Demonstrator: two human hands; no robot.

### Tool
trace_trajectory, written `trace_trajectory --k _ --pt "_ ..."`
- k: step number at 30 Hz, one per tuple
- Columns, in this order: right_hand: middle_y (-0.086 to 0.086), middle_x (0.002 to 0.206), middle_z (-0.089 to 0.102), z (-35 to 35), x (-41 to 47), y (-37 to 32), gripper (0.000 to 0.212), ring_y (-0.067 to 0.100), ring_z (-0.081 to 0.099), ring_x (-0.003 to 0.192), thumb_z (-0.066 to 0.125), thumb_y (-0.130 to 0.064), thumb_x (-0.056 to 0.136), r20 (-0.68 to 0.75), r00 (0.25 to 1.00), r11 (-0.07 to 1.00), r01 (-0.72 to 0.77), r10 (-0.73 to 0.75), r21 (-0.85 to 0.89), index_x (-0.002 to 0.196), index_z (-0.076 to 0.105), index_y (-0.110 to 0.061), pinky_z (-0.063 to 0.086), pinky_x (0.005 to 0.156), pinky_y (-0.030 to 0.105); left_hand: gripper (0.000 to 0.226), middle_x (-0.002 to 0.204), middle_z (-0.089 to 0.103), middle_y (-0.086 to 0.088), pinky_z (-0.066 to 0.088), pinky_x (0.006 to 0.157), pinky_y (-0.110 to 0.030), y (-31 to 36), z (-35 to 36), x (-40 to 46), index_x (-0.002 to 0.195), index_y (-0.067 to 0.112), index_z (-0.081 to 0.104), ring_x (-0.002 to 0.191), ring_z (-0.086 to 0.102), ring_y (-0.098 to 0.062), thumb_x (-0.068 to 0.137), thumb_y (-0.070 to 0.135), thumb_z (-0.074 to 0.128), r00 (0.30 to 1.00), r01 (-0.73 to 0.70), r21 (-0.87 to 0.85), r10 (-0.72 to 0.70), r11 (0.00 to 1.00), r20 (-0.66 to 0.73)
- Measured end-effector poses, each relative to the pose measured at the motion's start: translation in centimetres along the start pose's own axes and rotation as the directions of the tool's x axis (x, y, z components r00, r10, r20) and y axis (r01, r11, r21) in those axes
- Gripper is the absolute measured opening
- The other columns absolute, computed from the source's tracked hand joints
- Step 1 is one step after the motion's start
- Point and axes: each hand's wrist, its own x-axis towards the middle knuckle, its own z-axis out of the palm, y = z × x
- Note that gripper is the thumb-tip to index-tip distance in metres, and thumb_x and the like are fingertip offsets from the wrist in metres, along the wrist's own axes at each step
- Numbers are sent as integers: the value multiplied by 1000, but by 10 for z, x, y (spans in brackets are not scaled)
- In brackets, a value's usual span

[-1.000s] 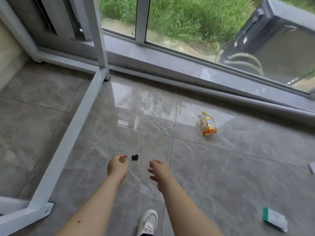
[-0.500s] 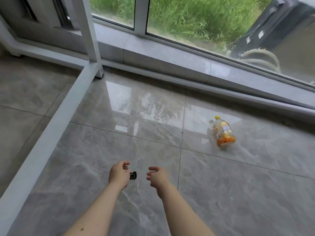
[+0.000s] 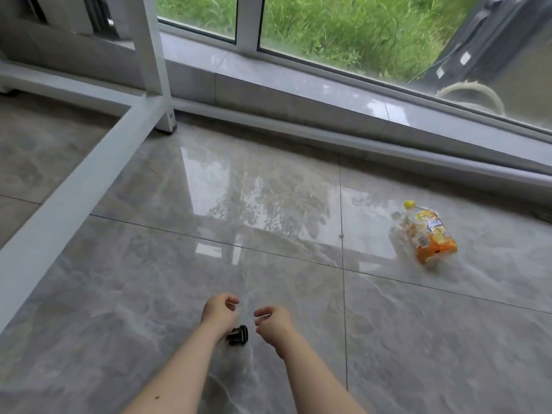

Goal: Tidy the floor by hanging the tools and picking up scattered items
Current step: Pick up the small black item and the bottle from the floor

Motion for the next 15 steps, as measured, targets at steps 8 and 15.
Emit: trace_trajectory --k 8,15 --pt "9 96 54 18 17 9 38 18 50 90 38 9 89 11 1000 996 27 -26 -82 117 62 0 40 65 18 38 99 62 -8 48 83 -24 -24 -9 10 107 7 64 86 54 -17 71 4 77 994 -89 248 69 965 87" --pt "10 93 56 27 33 20 33 18 52 88 44 7 87 -18 999 995 24 -26 -94 113 64 2 41 73 22 43 86 56 1 49 76 -29 -32 -4 -1 85 20 52 74 51 -17 61 19 87 983 -176 301 149 937 110"
